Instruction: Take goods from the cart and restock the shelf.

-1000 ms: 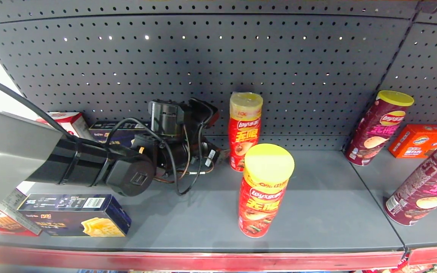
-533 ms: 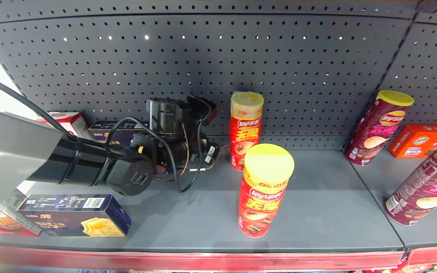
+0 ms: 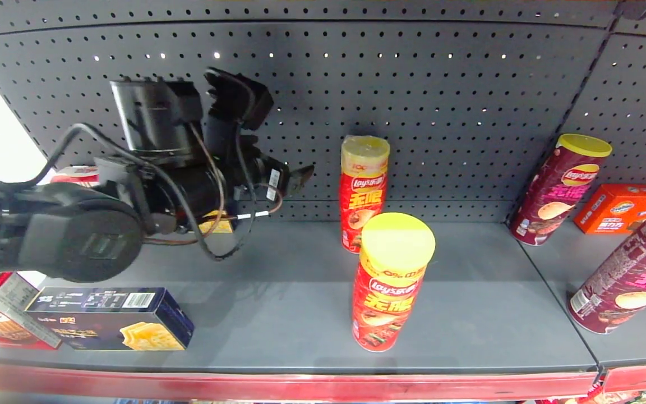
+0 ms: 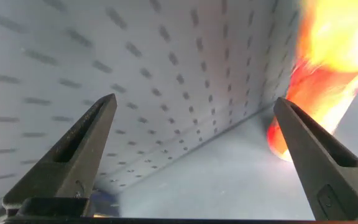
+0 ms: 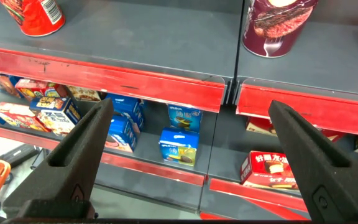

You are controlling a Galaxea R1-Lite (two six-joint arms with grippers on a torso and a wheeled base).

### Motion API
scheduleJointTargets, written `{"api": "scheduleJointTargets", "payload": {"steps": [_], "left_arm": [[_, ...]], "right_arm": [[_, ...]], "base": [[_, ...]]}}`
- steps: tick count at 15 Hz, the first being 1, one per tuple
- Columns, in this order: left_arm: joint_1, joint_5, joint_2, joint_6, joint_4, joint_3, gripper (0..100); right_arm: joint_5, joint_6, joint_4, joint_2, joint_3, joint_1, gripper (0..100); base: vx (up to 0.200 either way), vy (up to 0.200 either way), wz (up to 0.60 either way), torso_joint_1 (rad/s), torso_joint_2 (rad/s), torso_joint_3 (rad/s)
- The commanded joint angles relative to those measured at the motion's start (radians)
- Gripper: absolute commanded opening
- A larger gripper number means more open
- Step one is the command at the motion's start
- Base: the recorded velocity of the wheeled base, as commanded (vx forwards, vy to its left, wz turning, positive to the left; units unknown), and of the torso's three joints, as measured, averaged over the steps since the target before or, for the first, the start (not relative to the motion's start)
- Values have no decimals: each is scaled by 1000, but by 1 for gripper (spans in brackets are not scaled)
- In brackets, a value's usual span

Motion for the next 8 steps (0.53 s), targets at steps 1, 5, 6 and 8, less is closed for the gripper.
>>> {"api": "scheduleJointTargets", "payload": {"steps": [1,5,6,8], "left_arm": [[-5,17,-234,-17,3,105,100],[-21,21,-607,-115,5,447,100],[-59,21,-749,-149,8,556,100],[-96,21,-995,-150,45,671,100]], "right_arm": [[0,-2,0,2,0,1,100],[0,0,0,2,0,1,100],[0,0,0,2,0,1,100],[0,0,0,2,0,1,100]], "base": [[0,0,0,0,0,0],[0,0,0,0,0,0],[0,0,0,0,0,0],[0,0,0,0,0,0]]}}
